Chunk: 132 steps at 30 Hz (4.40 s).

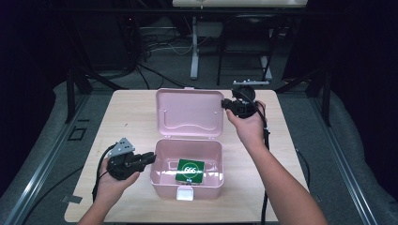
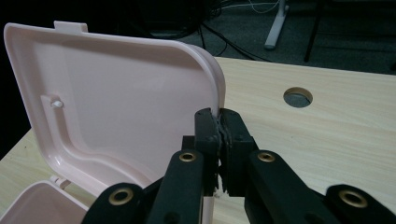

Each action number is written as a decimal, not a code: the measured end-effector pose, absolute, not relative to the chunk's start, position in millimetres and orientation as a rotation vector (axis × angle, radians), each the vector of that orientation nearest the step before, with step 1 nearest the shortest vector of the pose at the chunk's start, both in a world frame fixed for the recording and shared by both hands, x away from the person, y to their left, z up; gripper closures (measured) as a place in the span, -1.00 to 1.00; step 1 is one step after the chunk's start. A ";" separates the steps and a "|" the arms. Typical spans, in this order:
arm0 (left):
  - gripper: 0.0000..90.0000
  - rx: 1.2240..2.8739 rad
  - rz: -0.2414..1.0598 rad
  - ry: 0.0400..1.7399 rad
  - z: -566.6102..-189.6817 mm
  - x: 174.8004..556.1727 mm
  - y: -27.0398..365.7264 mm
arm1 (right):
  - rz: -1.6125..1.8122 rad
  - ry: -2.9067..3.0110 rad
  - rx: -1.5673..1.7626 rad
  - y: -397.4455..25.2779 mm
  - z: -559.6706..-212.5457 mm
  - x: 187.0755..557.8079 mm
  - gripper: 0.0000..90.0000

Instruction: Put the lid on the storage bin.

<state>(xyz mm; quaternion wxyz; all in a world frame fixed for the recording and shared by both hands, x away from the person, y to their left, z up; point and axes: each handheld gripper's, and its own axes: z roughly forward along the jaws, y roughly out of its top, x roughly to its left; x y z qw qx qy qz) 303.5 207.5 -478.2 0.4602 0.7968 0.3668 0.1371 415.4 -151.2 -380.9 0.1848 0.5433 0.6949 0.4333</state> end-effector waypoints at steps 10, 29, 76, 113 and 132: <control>0.78 1.961 0.339 0.904 -478.2 303.2 207.4 | 1.276 1.950 1.464 -154.5 -378.2 397.0 0.93; 0.79 1.956 0.342 0.912 -478.4 302.6 206.9 | 1.302 1.911 1.339 -153.5 -378.2 363.9 0.93; 0.49 1.839 0.579 0.880 -401.8 319.2 209.2 | 1.380 1.852 1.209 -156.5 -395.0 303.5 0.90; 0.81 1.778 0.579 0.887 -383.8 322.8 196.7 | 1.476 1.803 1.274 -180.1 -390.3 305.2 0.84; 0.72 1.775 0.554 0.861 -388.4 311.0 200.4 | 1.504 1.820 1.263 -174.3 -390.1 304.9 0.77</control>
